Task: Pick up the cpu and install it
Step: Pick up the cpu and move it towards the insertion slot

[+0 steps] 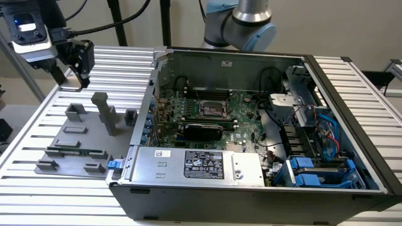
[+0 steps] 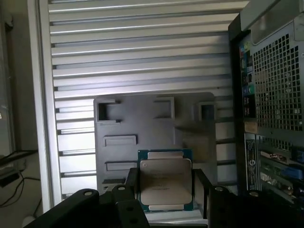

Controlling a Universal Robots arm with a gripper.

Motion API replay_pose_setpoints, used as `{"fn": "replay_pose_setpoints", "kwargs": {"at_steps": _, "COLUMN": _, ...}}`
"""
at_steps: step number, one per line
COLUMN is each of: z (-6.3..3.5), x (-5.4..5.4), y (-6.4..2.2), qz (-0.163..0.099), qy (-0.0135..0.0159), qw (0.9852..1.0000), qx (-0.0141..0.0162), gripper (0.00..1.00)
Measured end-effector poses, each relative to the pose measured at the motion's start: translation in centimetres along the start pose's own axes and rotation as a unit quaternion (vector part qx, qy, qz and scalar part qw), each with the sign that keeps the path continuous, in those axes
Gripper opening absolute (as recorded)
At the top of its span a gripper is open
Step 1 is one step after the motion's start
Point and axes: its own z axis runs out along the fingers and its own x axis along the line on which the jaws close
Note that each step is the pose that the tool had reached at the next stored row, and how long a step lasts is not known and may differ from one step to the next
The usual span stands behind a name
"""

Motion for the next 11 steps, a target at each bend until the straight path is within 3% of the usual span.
{"fn": "replay_pose_setpoints", "kwargs": {"at_steps": 11, "z": -1.87, "x": -5.0, "y": 0.57, "qz": 0.000, "qy": 0.0015, "qw": 0.9999, "qx": -0.0116, "gripper": 0.55}}
